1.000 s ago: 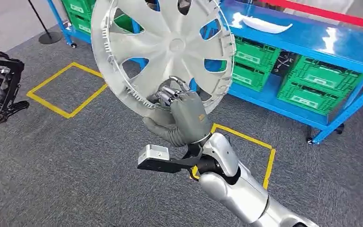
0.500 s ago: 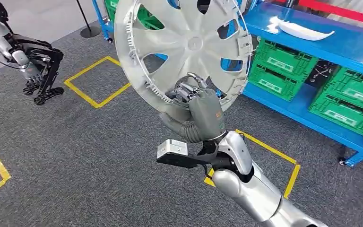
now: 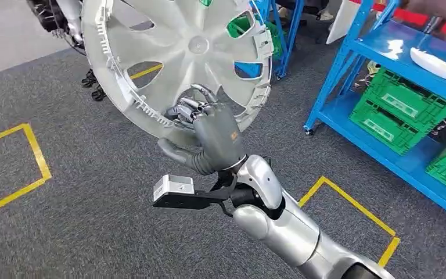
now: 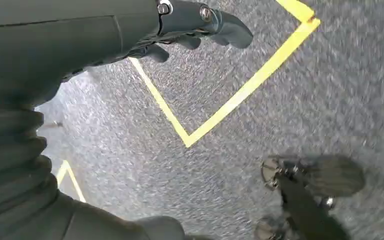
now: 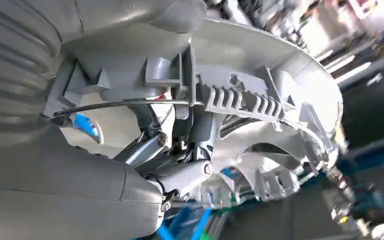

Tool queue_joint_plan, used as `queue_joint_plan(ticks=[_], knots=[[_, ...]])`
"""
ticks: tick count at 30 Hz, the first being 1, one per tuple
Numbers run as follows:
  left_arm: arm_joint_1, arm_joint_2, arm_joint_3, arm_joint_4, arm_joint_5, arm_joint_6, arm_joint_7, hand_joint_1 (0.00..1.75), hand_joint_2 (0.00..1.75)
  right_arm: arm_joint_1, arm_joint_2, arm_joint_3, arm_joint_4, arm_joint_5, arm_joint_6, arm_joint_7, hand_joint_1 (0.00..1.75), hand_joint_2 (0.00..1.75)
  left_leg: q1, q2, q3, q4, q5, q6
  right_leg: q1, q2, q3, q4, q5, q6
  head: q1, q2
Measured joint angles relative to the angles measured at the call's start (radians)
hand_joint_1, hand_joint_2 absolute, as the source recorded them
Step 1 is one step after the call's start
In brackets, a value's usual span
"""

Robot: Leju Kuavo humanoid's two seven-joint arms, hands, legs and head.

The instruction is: Take the parts from the cabinet and place them on the table.

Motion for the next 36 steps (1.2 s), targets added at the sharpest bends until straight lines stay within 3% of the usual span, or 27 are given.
queue_joint_plan(ticks=[1,2,3,5,6,7,9,11,12,13,14,16,17,18,20,21,22,23,26,27,28,29,30,32,33,34,36], knots=[[0.0,0.0,0.0,0.0,0.0,0.0,0.0,0.0,1.75,0.003,0.0,0.001,0.001,0.0,0.0,0.0,1.75,1.75,-0.002,-0.017,0.0,0.001,0.0,0.001,0.002,0.004,-0.045,0.081,-0.026,0.0,0.001,0.0],[0.001,0.0,0.0,0.0,0.0,0.0,-0.001,0.0,1.75,0.005,0.0,0.003,0.002,0.0,0.0,0.0,1.75,1.75,-0.004,-0.032,-0.001,0.003,-0.001,0.001,0.003,0.004,-0.07,0.119,-0.025,-0.002,0.002,0.0],[0.003,0.0,0.001,0.0,-0.002,0.001,-0.002,0.0,1.75,0.006,0.0,0.005,0.004,0.0,0.001,0.0,1.75,1.75,-0.004,-0.047,0.0,0.004,-0.001,0.001,0.004,0.006,-0.071,0.106,-0.001,-0.005,0.001,0.0],[0.004,0.0,0.001,0.0,-0.01,0.002,-0.004,0.0,1.75,0.007,0.0,0.005,0.004,0.002,0.002,0.0,1.75,1.75,-0.004,-0.079,0.0,0.008,-0.001,0.001,0.005,0.019,-0.014,-0.034,0.09,-0.016,0.002,0.0],[0.003,-0.002,0.001,0.0,-0.014,0.002,-0.003,0.0,1.75,0.006,0.0,0.005,0.004,0.003,0.002,-0.001,1.75,1.75,-0.004,-0.092,0.0,0.009,0.0,-0.001,0.005,0.046,0.027,-0.122,0.133,-0.022,0.002,0.0],[0.001,-0.005,0.001,0.0,-0.018,0.002,-0.003,0.0,1.75,0.007,0.0,0.005,0.004,0.006,0.002,-0.002,1.75,1.75,-0.002,-0.103,-0.004,0.009,0.001,-0.005,0.002,0.103,0.049,-0.175,0.132,-0.028,0.001,0.0],[-0.001,-0.005,0.001,0.0,-0.026,0.002,-0.002,0.0,1.75,0.007,-0.001,0.005,0.004,0.012,0.001,-0.002,1.75,1.75,0.0,-0.125,-0.013,0.009,0.007,-0.021,0.008,0.078,0.047,-0.183,0.138,-0.027,0.003,0.0],[0.004,-0.005,0.001,0.0,-0.033,0.001,-0.001,0.0,1.75,0.005,-0.001,0.005,0.003,0.015,-0.002,-0.002,1.75,1.75,0.004,-0.149,-0.015,-0.001,0.012,-0.037,0.012,0.059,0.052,-0.189,0.142,-0.039,0.004,0.0],[0.004,-0.004,0.001,0.0,-0.035,0.001,0.0,0.0,1.75,0.006,-0.001,0.005,0.002,0.016,-0.003,0.0,1.75,1.75,0.002,-0.123,-0.019,0.007,0.009,-0.037,0.003,0.042,0.059,-0.204,0.151,-0.048,0.003,0.0],[0.003,-0.006,0.001,0.0,-0.042,-0.002,0.001,0.0,1.75,0.009,-0.001,0.005,0.001,0.017,-0.006,0.002,1.75,1.75,-0.005,-0.045,-0.03,0.035,-0.012,-0.039,0.004,0.031,0.064,-0.209,0.151,-0.056,-0.002,0.0],[-0.001,-0.006,0.001,0.0,-0.043,-0.002,0.002,0.0,1.75,0.013,-0.003,0.003,-0.001,0.018,-0.008,0.004,1.75,1.75,-0.004,-0.013,-0.057,0.092,-0.049,-0.043,0.006,0.017,0.065,-0.209,0.151,-0.06,-0.006,0.0],[-0.008,-0.007,0.001,0.0,-0.049,-0.006,0.004,0.0,1.75,0.024,-0.007,-0.001,-0.002,0.021,-0.01,0.009,1.75,1.75,0.002,0.005,-0.129,0.245,-0.12,-0.051,0.008,-0.013,0.064,-0.209,0.149,-0.063,-0.006,0.0],[-0.009,-0.006,0.001,0.0,-0.053,-0.011,0.007,0.0,1.75,0.029,-0.008,-0.001,-0.002,0.024,-0.011,0.012,1.75,1.75,0.005,0.007,-0.153,0.298,-0.134,-0.055,0.008,-0.028,0.064,-0.209,0.148,-0.062,-0.006,0.0],[-0.009,-0.006,0.001,0.0,-0.06,-0.015,0.01,0.0,1.75,0.035,-0.01,-0.001,-0.002,0.033,-0.012,0.021,1.75,1.75,0.009,0.009,-0.152,0.3,-0.122,-0.059,0.007,-0.042,0.065,-0.208,0.147,-0.061,-0.006,0.0],[-0.01,-0.005,-0.001,0.0,-0.07,-0.022,0.018,0.0,1.75,0.048,-0.012,-0.008,-0.011,0.045,-0.012,0.032,1.75,1.75,0.014,0.022,-0.081,0.174,-0.056,-0.064,0.005,-0.068,0.067,-0.206,0.143,-0.054,-0.006,0.0],[-0.012,-0.004,-0.002,-0.001,-0.072,-0.022,0.019,0.0,1.75,0.054,-0.013,-0.013,-0.016,0.046,-0.012,0.033,1.75,1.75,0.015,0.047,-0.028,0.082,-0.02,-0.066,0.004,-0.08,0.069,-0.203,0.139,-0.048,-0.006,0.0],[-0.016,-0.006,-0.002,-0.001,-0.073,-0.023,0.02,0.0,1.75,0.057,-0.013,-0.017,-0.02,0.047,-0.012,0.033,1.75,1.75,0.013,0.096,0.007,0.01,-0.016,-0.065,0.008,-0.09,0.069,-0.196,0.134,-0.04,-0.006,0.0],[-0.021,-0.007,-0.003,-0.002,-0.076,-0.023,0.021,0.0,1.75,0.06,-0.016,-0.021,-0.024,0.053,-0.012,0.037,1.75,1.75,0.008,0.091,0.011,0.008,-0.014,-0.048,0.013,-0.1,0.066,-0.19,0.127,-0.031,-0.005,0.0],[-0.024,-0.007,-0.004,-0.001,-0.093,-0.026,0.025,0.0,1.75,0.078,-0.018,-0.029,-0.047,0.084,-0.01,0.056,1.75,1.75,0.001,0.054,0.002,0.013,-0.014,-0.026,0.01,-0.127,0.076,-0.198,0.128,-0.015,-0.002,0.0],[-0.025,-0.006,-0.005,-0.002,-0.097,-0.026,0.025,0.0,1.75,0.085,-0.02,-0.036,-0.063,0.092,-0.01,0.063,1.75,1.75,0.005,0.042,0.006,0.008,-0.01,-0.017,0.005,-0.125,0.078,-0.196,0.122,-0.006,-0.002,0.0],[-0.025,-0.008,-0.007,-0.002,-0.101,-0.026,0.024,0.0,1.75,0.089,-0.03,-0.042,-0.077,0.093,-0.01,0.064,1.75,1.75,0.008,0.031,0.007,0.006,-0.008,-0.012,0.001,-0.061,0.074,-0.174,0.104,0.001,0.001,0.0],[-0.029,-0.007,-0.01,-0.002,-0.106,-0.026,0.024,0.0,1.75,0.092,-0.04,-0.049,-0.088,0.088,-0.011,0.063,1.75,1.75,0.009,0.021,0.006,0.006,-0.007,-0.005,-0.002,-0.018,0.05,-0.121,0.069,0.002,0.002,0.0],[-0.033,-0.006,-0.01,-0.002,-0.111,-0.027,0.025,0.0,1.75,0.098,-0.057,-0.057,-0.092,0.079,-0.015,0.059,1.75,1.75,0.008,0.009,0.006,0.006,-0.007,-0.001,-0.001,0.001,0.014,-0.043,0.03,0.002,0.005,0.0],[-0.04,-0.006,-0.011,-0.002,-0.114,-0.031,0.029,0.0,1.75,0.117,-0.096,-0.072,-0.093,0.044,-0.04,0.028,1.75,1.75,0.004,-0.023,0.005,0.007,-0.006,0.002,0.0,0.009,-0.063,0.103,-0.02,0.001,0.005,0.0],[-0.041,-0.006,-0.011,-0.002,-0.114,-0.032,0.031,0.0,1.75,0.124,-0.111,-0.074,-0.093,0.031,-0.052,0.016,1.75,1.75,0.003,-0.038,0.005,0.008,-0.006,0.003,0.002,0.009,-0.08,0.125,-0.011,-0.001,0.006,0.0],[-0.04,-0.006,-0.011,-0.002,-0.111,-0.032,0.036,0.0,1.75,0.129,-0.129,-0.076,-0.093,0.009,-0.068,-0.001,1.75,1.75,0.002,-0.055,0.005,0.008,-0.006,0.002,0.003,0.011,-0.072,0.093,0.019,-0.006,0.006,0.0],[-0.036,-0.006,-0.01,-0.002,-0.089,-0.028,0.033,0.0,1.75,0.128,-0.148,-0.076,-0.089,-0.026,-0.089,-0.041,1.75,1.75,0.002,-0.085,0.005,0.011,-0.004,0.0,0.004,0.026,-0.004,-0.064,0.109,-0.017,0.006,0.0]])
